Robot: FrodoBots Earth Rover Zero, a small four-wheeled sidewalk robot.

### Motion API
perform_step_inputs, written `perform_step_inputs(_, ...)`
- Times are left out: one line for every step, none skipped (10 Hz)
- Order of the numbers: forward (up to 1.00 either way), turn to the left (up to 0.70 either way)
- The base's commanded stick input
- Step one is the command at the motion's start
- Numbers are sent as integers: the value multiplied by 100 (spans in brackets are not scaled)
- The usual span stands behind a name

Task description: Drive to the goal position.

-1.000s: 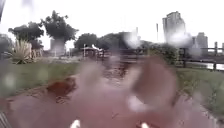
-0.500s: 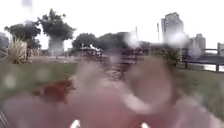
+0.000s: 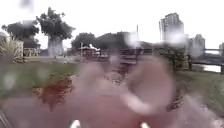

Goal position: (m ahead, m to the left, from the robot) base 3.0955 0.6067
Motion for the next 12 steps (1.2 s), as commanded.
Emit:
perform_step_inputs(70,-27)
perform_step_inputs(70,-23)
perform_step_inputs(70,-8)
perform_step_inputs(70,0)
perform_step_inputs(70,0)
perform_step_inputs(70,0)
perform_step_inputs(70,0)
perform_step_inputs(70,0)
perform_step_inputs(70,0)
perform_step_inputs(70,0)
perform_step_inputs(70,0)
perform_step_inputs(70,0)
